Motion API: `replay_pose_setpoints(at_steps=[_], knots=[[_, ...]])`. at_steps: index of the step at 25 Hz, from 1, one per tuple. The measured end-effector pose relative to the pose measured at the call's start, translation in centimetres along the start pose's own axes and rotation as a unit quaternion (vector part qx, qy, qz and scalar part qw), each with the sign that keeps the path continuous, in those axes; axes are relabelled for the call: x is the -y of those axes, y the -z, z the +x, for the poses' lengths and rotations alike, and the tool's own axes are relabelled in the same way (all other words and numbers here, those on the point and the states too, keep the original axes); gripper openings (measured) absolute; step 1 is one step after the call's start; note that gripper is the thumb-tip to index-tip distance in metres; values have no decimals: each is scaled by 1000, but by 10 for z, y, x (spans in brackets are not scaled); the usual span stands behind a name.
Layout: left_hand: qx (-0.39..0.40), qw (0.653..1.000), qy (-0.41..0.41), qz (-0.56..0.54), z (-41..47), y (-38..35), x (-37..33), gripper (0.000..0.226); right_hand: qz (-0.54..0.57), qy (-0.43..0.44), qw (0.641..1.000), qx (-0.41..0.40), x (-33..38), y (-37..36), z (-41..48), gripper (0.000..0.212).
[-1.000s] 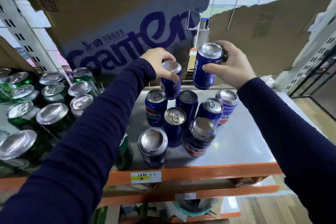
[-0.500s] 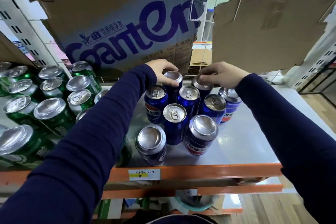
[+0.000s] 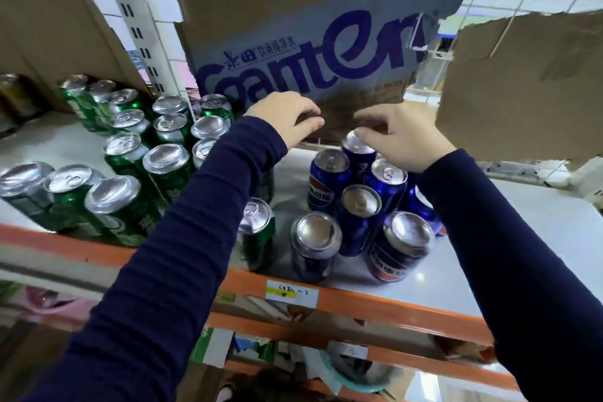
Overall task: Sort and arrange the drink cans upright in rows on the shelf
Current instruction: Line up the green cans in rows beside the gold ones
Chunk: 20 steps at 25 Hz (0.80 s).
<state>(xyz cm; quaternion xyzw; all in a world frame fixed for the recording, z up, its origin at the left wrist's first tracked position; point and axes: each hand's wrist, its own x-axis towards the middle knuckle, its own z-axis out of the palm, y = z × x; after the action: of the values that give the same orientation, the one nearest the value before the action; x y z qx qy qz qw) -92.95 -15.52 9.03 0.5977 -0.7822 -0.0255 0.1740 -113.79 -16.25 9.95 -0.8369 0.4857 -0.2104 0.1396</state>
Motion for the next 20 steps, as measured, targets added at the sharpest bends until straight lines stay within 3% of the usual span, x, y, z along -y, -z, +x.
replay_pose_setpoints(at_steps=[4,8,14,20], knots=[[-126,990,63,-22,-88,21,61,33,43,50,998,-16,65,-34,1,33],[-176,979,107,-9,-172,44,122,46,99,88,991,-8,145,-85,6,28],[-195,970,142,-22,-274,83,226,45,139,122,982,-24,267,-174,10,25],[-138,975,145,-101,-291,81,288,51,7,118,991,63,324,-217,29,47]])
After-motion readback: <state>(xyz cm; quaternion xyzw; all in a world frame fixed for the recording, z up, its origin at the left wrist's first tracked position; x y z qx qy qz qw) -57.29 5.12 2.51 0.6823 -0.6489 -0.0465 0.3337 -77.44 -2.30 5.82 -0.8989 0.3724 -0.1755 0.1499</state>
